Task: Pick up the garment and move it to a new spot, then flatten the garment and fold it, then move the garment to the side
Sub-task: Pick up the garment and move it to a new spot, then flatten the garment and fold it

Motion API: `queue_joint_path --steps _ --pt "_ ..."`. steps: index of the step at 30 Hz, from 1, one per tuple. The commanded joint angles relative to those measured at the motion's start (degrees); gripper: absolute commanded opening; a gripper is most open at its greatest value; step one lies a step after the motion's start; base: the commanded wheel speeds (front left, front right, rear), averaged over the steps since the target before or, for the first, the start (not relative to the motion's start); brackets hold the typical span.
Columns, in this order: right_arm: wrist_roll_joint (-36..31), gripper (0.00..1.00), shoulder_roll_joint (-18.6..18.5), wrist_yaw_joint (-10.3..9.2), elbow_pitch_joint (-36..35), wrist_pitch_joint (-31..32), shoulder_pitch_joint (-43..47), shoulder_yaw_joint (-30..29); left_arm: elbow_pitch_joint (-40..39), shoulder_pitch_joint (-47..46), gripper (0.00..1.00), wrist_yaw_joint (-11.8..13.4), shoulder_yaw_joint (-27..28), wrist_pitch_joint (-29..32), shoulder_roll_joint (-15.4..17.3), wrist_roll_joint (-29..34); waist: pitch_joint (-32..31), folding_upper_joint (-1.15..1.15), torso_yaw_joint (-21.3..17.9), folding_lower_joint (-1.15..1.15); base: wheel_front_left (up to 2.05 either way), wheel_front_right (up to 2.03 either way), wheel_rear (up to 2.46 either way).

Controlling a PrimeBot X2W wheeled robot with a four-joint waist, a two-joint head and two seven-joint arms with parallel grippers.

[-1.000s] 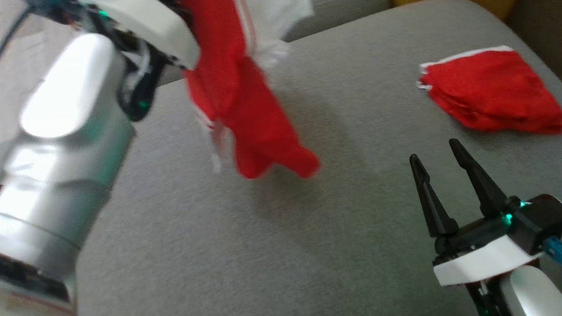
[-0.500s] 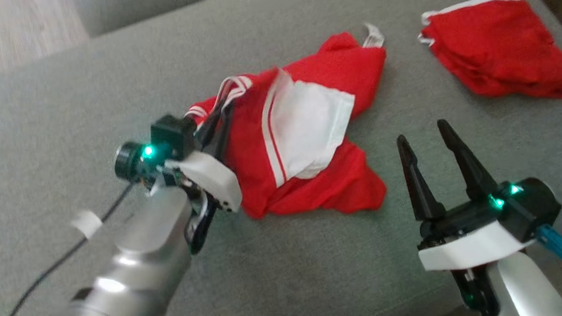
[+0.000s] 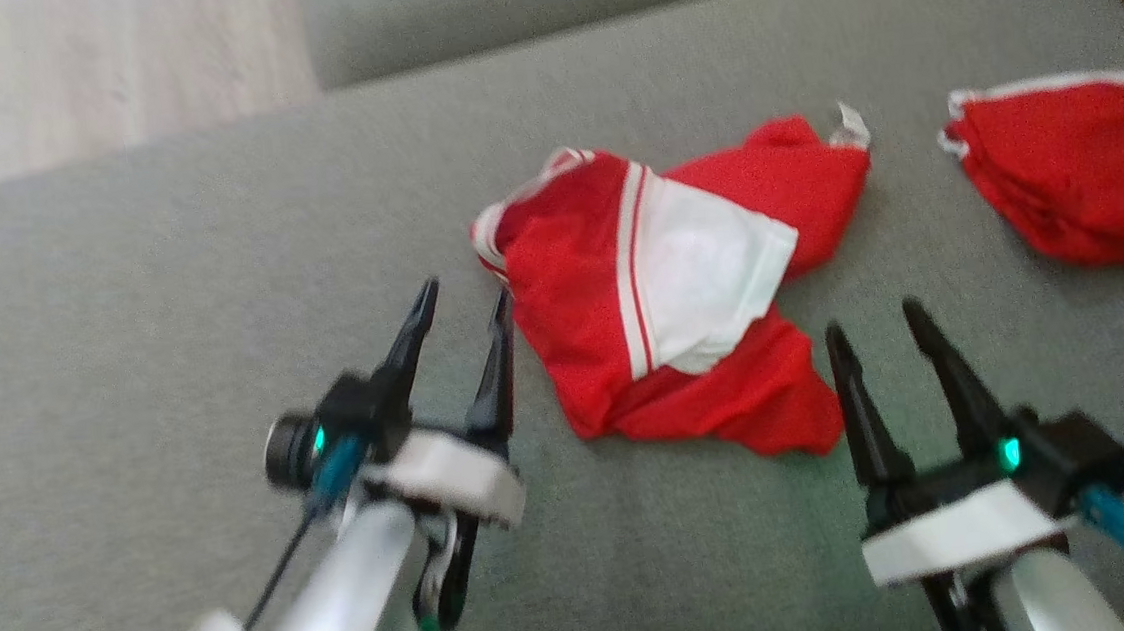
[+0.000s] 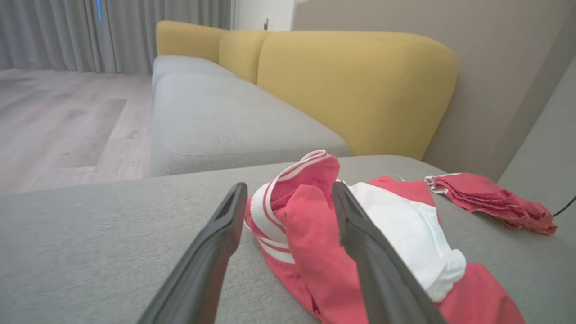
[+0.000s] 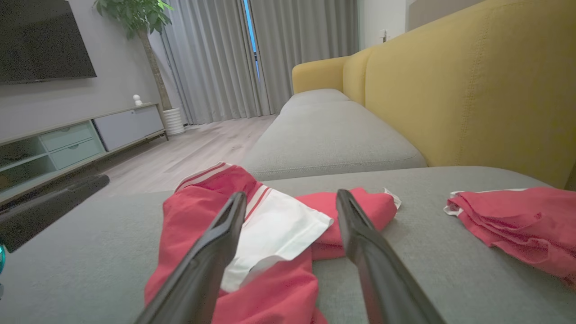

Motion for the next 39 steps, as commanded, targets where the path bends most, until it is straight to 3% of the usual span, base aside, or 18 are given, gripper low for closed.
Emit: queue_joint_path --steps 1,5,13,16,21,29,39 --pt "0.5 1.0 0.2 -0.05 -1.4 -0.4 0.3 1.0 -2.6 -0.2 1.0 0.6 2.8 -0.5 0.4 1.0 -5.5 0.0 3.8 0.01 0.0 0.0 0.0" --pt "0.5 1.0 0.6 -0.05 -0.8 -0.4 3.1 -0.8 -10.2 8.8 1.0 3.0 8.7 -0.5 0.8 5.7 -9.2 0.0 6.3 0.01 0.0 0.0 0.0" --pt "0.6 1.0 1.1 -0.05 -0.5 -0.4 8.5 -2.8 -23.1 28.2 1.0 4.0 18.7 -0.5 0.4 10.7 -15.2 0.0 8.9 0.01 0.0 0.0 0.0" --pt "0.7 1.0 1.2 -0.05 -1.1 -0.4 11.3 -4.2 -27.0 33.8 1.0 3.8 22.4 -0.5 0.0 11.8 -16.5 0.0 9.8 0.01 0.0 0.0 0.0" --pt "0.8 1.0 1.2 -0.05 -1.5 -0.4 14.9 -5.3 -30.2 41.0 1.0 0.8 24.7 -0.5 -0.4 15.4 -17.9 0.0 10.7 0.01 0.0 0.0 0.0" --pt "0.9 1.0 1.2 -0.05 -1.3 -0.4 16.4 -5.3 -30.6 44.3 1.0 -1.7 26.1 -0.5 -0.8 17.8 -18.2 0.0 11.2 0.01 0.0 0.0 0.0" --pt "0.7 1.0 1.3 -0.05 -0.9 -0.4 16.0 -4.3 -30.1 43.6 1.0 -2.4 26.3 -0.5 -1.0 18.5 -17.9 0.0 11.0 0.01 0.0 0.0 0.0"
